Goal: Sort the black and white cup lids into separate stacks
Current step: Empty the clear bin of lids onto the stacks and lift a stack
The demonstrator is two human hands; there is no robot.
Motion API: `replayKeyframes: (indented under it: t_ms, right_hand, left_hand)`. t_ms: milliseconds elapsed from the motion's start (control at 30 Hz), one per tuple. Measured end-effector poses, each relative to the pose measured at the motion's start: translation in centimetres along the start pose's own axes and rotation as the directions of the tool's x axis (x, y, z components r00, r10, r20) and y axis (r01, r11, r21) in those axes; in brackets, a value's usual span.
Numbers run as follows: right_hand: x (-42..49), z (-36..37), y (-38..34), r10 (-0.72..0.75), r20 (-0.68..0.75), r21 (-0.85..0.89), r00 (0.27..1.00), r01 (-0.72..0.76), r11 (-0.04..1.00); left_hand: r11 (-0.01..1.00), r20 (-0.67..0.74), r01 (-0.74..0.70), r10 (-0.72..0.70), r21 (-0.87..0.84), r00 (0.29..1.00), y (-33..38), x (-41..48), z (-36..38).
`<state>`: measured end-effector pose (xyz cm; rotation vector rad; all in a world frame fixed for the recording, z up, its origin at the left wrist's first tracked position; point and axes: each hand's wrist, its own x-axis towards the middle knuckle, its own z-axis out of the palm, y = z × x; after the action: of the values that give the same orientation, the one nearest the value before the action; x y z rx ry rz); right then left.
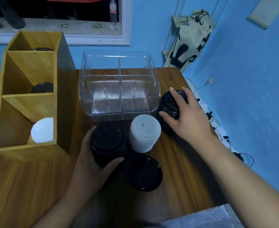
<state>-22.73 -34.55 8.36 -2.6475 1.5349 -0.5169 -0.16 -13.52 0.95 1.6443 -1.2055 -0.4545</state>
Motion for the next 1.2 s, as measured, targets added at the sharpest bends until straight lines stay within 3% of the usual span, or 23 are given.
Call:
replayKeyframes:
  t_ms: [133,233,300,333,433,533,633,733,800,967,1067,1200]
  right_hand:
    - [-1.1,-1.7,0.5,0.012,0.014,0.157,1.0,-0.014,0.987]
    - [-5.2,-2.7,0.1,0.039,-0.152,0.316,0.988,0.011,0.949]
    - [-9.4,-1.8,-0.6,-0.071,-0.256,0.363,0.964,0.164,0.917]
    - [-11.5,-0.8,-1.0,-0.16,-0.242,0.391,0.957,0.247,0.887]
    - [-16.4,2.5,-2.7,-0.404,0.011,0.472,0.915,0.351,0.809]
    - [-17.6,4.3,-3.2,-0.457,0.082,0.436,0.885,0.381,0.816]
    - [-17.0,3.6,-3.1,-0.351,0.059,0.522,0.935,0.271,0.809]
    - [-16.3,1.4,-3.1,-0.005,0.141,0.74,0.99,-0.102,0.665]
    - [-15.3,0.2,-2.6,0.183,0.257,0.784,0.949,-0.315,0.534]
    - [-11.7,0.5,-0.6,0.384,0.457,0.652,0.802,-0.596,0.468]
    - [-10.6,0.7,-0.3,0.436,0.41,0.539,0.801,-0.598,0.593]
    - [-11.1,0.2,-0.9,0.465,0.18,0.205,0.867,-0.496,0.844]
  left_hand:
    - [1.0,0.001,0.009,-0.009,-0.003,1.0,0.3,-0.2,0.1]
    - [1.0,0.008,-0.006,0.006,0.002,1.0,0.3,-0.2,0.0]
    - [1.0,0.01,-0.007,0.007,0.004,1.0,0.4,-0.2,-0.1]
    - [1.0,0.008,-0.016,0.016,0.003,1.0,0.4,-0.3,-0.1]
    - [1.0,0.011,-0.024,0.024,-0.015,1.0,0.2,-0.3,-0.1]
    - [0.999,0.031,-0.015,0.016,-0.037,0.999,0.2,-0.3,-0.2]
    - [0.998,0.053,0.002,0.001,-0.055,0.999,0.2,-0.3,-0.2]
    - [0.996,0.071,0.029,-0.024,-0.082,0.997,0.2,-0.3,-0.3]
    - [0.994,0.079,0.044,-0.036,-0.103,0.996,0.2,-0.4,-0.4]
    - [0.993,0.092,0.033,-0.023,-0.113,0.995,0.1,-0.4,-0.3]
    - [0.991,0.098,0.028,-0.015,-0.132,0.995,-0.1,-0.4,-0.4]
    - [0.987,0.1,0.019,-0.003,-0.163,0.995,-0.1,-0.4,-0.3]
